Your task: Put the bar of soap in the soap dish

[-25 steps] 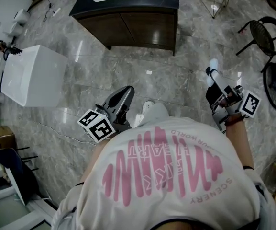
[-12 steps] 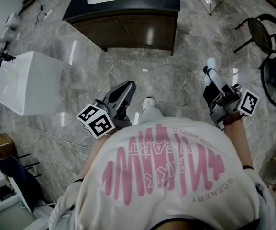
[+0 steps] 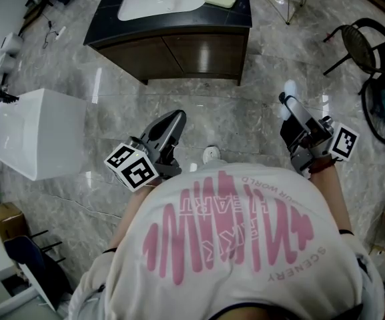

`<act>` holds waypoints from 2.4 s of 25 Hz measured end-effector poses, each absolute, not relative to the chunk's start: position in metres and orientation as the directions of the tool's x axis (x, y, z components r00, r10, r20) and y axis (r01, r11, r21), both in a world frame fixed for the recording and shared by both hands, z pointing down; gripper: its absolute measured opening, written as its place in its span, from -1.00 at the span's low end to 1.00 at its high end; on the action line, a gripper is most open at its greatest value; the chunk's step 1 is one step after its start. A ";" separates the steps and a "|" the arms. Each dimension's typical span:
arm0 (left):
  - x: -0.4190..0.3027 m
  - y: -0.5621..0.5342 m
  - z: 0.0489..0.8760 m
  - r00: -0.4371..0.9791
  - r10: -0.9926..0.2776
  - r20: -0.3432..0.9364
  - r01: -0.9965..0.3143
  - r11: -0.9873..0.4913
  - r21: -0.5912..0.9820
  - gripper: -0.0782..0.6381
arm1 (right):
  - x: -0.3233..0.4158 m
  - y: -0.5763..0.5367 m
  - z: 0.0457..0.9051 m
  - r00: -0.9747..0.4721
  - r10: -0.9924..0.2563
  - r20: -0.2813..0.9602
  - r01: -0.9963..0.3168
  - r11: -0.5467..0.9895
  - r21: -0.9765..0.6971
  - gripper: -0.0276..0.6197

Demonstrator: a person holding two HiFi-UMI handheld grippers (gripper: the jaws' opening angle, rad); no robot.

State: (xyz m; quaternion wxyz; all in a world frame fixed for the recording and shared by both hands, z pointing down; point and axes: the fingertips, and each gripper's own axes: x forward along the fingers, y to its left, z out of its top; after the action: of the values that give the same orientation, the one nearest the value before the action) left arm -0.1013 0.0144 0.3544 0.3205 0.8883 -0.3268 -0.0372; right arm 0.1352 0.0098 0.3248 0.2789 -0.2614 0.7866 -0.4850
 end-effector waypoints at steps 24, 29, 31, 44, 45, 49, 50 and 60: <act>-0.158 -0.056 0.357 0.833 -0.538 0.126 -0.498 -0.632 0.594 -0.76 | 0.077 -0.045 0.326 -0.649 -0.741 -0.172 -0.187 0.374 -0.908 -0.06; -0.174 -0.072 0.360 0.832 -0.542 0.118 -0.499 -0.638 0.586 -0.76 | 0.064 -0.055 0.329 -0.649 -0.741 -0.172 -0.192 0.378 -0.905 -0.06; -0.176 -0.075 0.361 0.833 -0.539 0.121 -0.497 -0.637 0.589 -0.76 | 0.063 -0.057 0.330 -0.643 -0.747 -0.170 -0.196 0.374 -0.906 -0.06; -0.170 -0.091 0.369 0.847 -0.515 0.131 -0.485 -0.646 0.589 -0.76 | 0.070 -0.073 0.341 -0.625 -0.762 -0.170 -0.195 0.363 -0.911 -0.06; -0.171 -0.092 0.369 0.845 -0.519 0.131 -0.487 -0.645 0.589 -0.76 | 0.070 -0.073 0.341 -0.625 -0.762 -0.170 -0.194 0.363 -0.911 -0.06; -0.170 -0.095 0.367 0.844 -0.521 0.129 -0.486 -0.640 0.595 -0.76 | 0.069 -0.074 0.340 -0.625 -0.762 -0.166 -0.197 0.360 -0.912 -0.06; -0.170 -0.098 0.368 0.844 -0.521 0.129 -0.486 -0.639 0.597 -0.76 | 0.069 -0.076 0.341 -0.626 -0.763 -0.165 -0.197 0.359 -0.912 -0.06; -0.171 -0.112 0.366 0.845 -0.520 0.128 -0.484 -0.639 0.598 -0.76 | 0.068 -0.089 0.341 -0.627 -0.763 -0.156 -0.198 0.349 -0.916 -0.06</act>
State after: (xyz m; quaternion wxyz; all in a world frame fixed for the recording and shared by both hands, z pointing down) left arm -0.1706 -0.1122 0.3659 0.3221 0.9048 -0.2773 -0.0280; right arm 0.0679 -0.0888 0.3414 0.2966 -0.3136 0.7660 -0.4763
